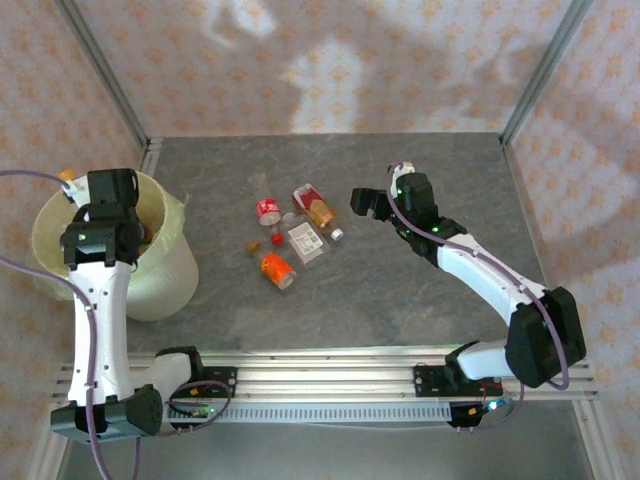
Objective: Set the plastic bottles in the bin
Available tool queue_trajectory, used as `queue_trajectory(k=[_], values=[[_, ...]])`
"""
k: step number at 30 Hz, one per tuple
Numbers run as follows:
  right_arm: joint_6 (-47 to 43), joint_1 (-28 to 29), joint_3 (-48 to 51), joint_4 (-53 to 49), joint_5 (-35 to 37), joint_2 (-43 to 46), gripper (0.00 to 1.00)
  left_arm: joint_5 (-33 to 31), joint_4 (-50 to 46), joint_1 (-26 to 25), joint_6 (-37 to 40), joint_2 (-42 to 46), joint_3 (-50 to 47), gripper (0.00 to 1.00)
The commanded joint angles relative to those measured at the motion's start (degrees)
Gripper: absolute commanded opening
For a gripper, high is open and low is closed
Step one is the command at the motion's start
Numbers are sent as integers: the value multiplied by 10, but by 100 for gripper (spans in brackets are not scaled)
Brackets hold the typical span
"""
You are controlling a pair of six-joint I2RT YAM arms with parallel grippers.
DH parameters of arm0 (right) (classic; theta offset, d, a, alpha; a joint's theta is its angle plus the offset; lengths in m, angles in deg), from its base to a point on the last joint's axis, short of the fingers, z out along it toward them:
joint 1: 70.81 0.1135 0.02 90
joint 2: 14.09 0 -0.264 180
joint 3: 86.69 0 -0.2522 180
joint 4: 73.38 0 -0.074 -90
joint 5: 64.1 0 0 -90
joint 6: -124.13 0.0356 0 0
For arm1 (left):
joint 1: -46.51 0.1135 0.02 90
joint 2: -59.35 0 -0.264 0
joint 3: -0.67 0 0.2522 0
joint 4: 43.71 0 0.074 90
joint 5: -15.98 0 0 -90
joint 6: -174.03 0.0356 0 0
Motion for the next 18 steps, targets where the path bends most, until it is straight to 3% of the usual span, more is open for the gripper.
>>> queue_trajectory(k=[1, 12, 18], values=[[6, -3, -7, 5, -3, -3, 99, 16, -11, 6, -8, -2, -3, 56], [3, -3, -8, 3, -1, -10, 99, 37, -38, 8, -20, -21, 36, 81], [7, -3, -12, 2, -9, -25, 100, 112, -16, 8, -20, 9, 45, 90]])
